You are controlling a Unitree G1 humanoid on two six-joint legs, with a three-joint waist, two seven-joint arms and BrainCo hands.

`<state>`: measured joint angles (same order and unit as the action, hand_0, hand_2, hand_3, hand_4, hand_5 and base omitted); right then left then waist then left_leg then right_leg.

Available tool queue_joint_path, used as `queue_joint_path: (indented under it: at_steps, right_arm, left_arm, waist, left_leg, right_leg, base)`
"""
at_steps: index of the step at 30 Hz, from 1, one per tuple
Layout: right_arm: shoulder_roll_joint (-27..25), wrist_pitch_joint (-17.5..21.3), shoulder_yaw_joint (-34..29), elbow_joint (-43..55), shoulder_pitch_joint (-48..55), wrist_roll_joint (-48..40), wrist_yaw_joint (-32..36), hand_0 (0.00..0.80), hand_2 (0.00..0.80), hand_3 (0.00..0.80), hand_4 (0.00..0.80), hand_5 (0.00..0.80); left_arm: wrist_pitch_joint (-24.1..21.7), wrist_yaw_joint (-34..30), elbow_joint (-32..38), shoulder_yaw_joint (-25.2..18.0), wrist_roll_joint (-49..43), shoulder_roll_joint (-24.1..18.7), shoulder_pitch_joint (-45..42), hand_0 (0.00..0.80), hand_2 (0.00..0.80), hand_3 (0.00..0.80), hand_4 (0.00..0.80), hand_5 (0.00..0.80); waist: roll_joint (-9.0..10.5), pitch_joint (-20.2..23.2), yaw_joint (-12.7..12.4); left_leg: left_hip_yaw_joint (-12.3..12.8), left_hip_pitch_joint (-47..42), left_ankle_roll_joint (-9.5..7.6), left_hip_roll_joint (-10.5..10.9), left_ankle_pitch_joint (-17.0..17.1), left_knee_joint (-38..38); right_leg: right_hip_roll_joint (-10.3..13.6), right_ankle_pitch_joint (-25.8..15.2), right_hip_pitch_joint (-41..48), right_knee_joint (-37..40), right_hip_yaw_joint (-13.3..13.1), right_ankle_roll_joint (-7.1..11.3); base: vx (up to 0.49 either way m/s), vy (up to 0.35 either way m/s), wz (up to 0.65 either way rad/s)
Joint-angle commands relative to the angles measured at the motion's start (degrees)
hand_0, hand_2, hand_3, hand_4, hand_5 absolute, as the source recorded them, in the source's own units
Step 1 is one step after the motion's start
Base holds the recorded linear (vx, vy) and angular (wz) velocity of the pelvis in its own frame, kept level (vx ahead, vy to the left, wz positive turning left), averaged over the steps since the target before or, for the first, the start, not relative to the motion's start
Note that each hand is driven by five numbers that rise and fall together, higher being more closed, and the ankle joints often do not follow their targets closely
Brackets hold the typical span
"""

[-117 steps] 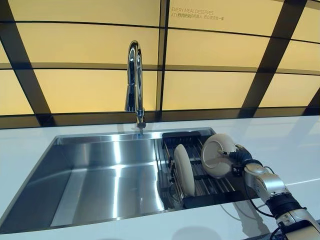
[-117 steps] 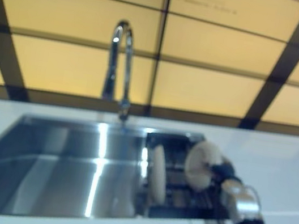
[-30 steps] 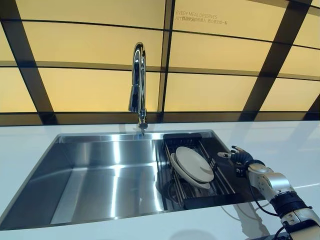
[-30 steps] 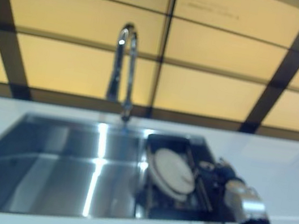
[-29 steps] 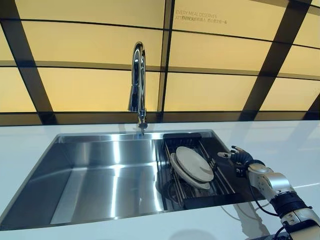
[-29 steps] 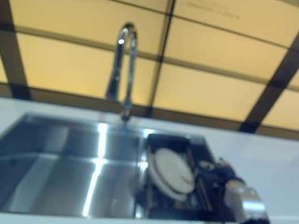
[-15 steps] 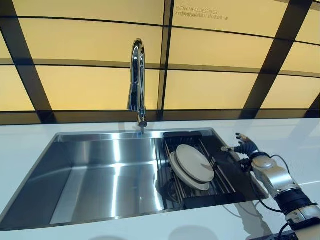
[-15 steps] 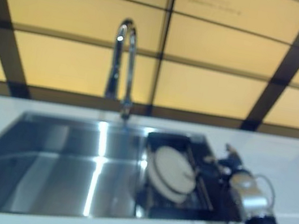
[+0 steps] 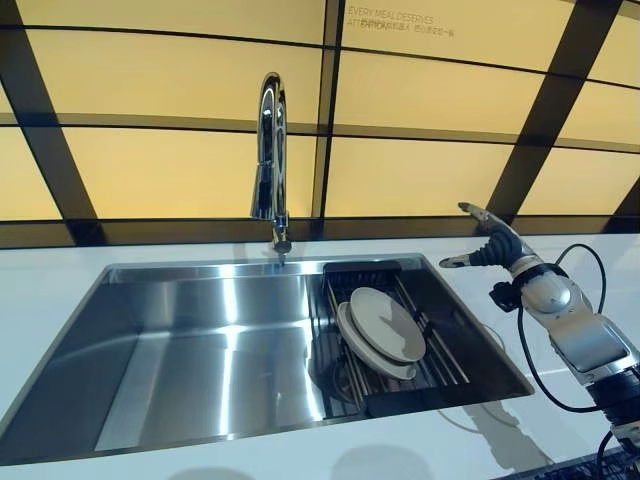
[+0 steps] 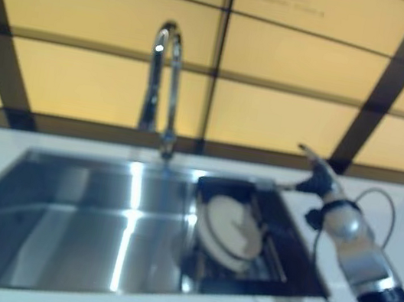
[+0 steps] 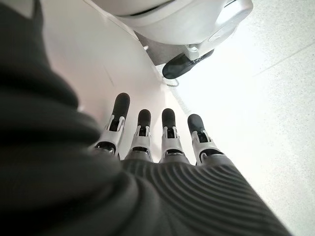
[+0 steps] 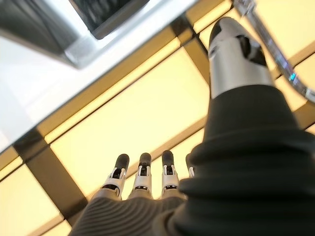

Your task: Take plates into dishwasher

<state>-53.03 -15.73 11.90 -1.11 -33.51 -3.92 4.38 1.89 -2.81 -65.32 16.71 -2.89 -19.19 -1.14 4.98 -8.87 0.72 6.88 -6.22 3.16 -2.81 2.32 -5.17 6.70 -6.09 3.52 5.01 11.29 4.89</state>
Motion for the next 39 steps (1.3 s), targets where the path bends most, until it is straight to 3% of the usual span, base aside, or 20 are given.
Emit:
queue_joint_path:
  at_steps: [1,15,28,39]
  right_arm:
    - [-2.5,-0.6,1.1,3.5,0.5,1.5,5.3,0.000,0.000,0.000,0.000,0.000]
    - [-1.2,-3.5,2.6,3.4,4.1,5.1,15.0,0.000,0.000,0.000,0.000,0.000]
    - [0.9,-3.8,5.3,4.1,2.0,6.2,16.8,0.000,0.000,0.000,0.000,0.000]
    - [4.0,-6.7,7.4,3.1,1.1,5.2,18.2,0.000,0.000,0.000,0.000,0.000]
  left_arm:
    - [-1.6,-0.1,-1.7,0.6,-1.1,-1.3,2.4,0.000,0.000,0.000,0.000,0.000]
    - [-1.7,-0.3,-1.7,0.0,-1.3,-2.4,2.4,0.000,0.000,0.000,0.000,0.000]
    - [-1.0,-0.3,-1.4,0.5,-2.0,-2.7,3.0,0.000,0.000,0.000,0.000,0.000]
    - [-0.7,-0.7,-1.4,0.7,-2.5,-2.8,3.8,0.000,0.000,0.000,0.000,0.000]
  waist:
    - [0.77,1.2,-0.3]
    - [1.35,0.7,-0.4]
    - [2.11,0.5,-0.9]
    - [2.39,0.3,-1.4]
  left_leg:
    - [1.0,0.0,-3.65,3.6,-4.8,0.2]
    - [1.2,0.1,-3.79,3.3,-4.8,0.2]
    - [1.5,0.2,-3.85,3.2,-4.8,0.2]
    - [1.3,0.4,-3.85,3.1,-4.7,0.4]
  right_leg:
    - [-3.2,3.8,0.3,-2.2,-3.0,1.50]
    - [-3.0,3.9,0.0,-3.1,-2.5,1.68]
    - [-3.2,3.6,-0.2,-2.9,-2.5,1.96]
    - [-3.1,3.7,-0.3,-3.2,-2.3,1.94]
  base:
    - [0.000,0.000,0.00]
    - [0.000,0.000,0.00]
    - [0.000,0.000,0.00]
    - [0.000,0.000,0.00]
